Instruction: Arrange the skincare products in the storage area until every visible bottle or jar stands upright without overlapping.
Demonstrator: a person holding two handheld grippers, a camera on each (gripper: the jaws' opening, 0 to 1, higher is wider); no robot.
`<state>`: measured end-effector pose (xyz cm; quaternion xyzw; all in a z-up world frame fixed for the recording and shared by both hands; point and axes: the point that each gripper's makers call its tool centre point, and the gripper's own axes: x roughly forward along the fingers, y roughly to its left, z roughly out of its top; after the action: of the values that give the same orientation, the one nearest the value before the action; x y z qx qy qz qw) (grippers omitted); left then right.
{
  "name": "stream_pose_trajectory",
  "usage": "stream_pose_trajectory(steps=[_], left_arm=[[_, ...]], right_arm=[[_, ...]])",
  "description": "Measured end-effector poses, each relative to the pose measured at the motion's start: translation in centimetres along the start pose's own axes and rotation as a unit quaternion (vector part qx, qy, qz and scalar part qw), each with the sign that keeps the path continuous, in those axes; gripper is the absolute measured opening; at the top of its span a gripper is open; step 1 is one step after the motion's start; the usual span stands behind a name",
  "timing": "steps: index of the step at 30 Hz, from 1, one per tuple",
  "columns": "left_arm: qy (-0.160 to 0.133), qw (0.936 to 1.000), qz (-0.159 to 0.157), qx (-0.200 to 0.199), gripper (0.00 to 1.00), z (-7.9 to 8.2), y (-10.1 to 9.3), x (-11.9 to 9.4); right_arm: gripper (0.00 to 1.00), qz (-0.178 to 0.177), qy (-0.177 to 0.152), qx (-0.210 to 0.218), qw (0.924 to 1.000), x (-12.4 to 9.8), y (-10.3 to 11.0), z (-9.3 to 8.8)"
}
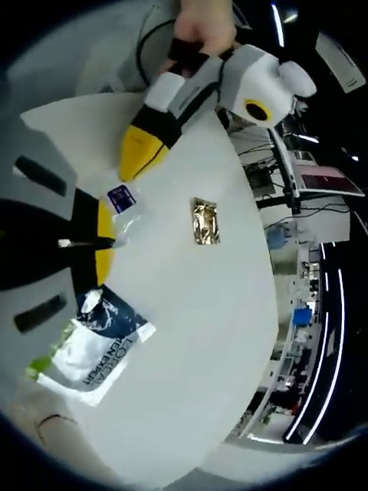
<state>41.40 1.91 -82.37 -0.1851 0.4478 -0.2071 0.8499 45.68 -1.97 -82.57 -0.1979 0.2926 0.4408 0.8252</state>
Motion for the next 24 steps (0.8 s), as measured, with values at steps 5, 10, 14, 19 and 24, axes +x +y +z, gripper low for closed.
stream_pose_trajectory(steps=[5,10,14,19,24], left_arm=[[0.002,0.9997,0.007,0.026,0.0,0.0,0.1,-0.1],[0.004,0.9923,0.019,0.122,0.0,0.4,0.3,-0.2],[-0.017,0.9836,0.033,0.176,0.0,1.5,0.1,-0.6],[-0.024,0.968,0.04,0.247,0.01,2.4,-1.0,-0.4],[-0.02,0.9582,0.058,0.279,0.02,3.0,-1.1,-0.2]], right_arm=[[0.01,-0.003,0.001,-0.018,0.9998,0.0,0.2,-0.1],[0.01,-0.005,0.004,-0.032,0.9995,0.1,0.2,-0.1],[0.01,-0.007,0.004,-0.034,0.9994,0.1,0.2,-0.1],[0.01,-0.005,0.003,-0.041,0.9991,0.1,0.1,-0.1],[0.01,-0.004,0.004,-0.041,0.9991,0.1,0.1,-0.1]])
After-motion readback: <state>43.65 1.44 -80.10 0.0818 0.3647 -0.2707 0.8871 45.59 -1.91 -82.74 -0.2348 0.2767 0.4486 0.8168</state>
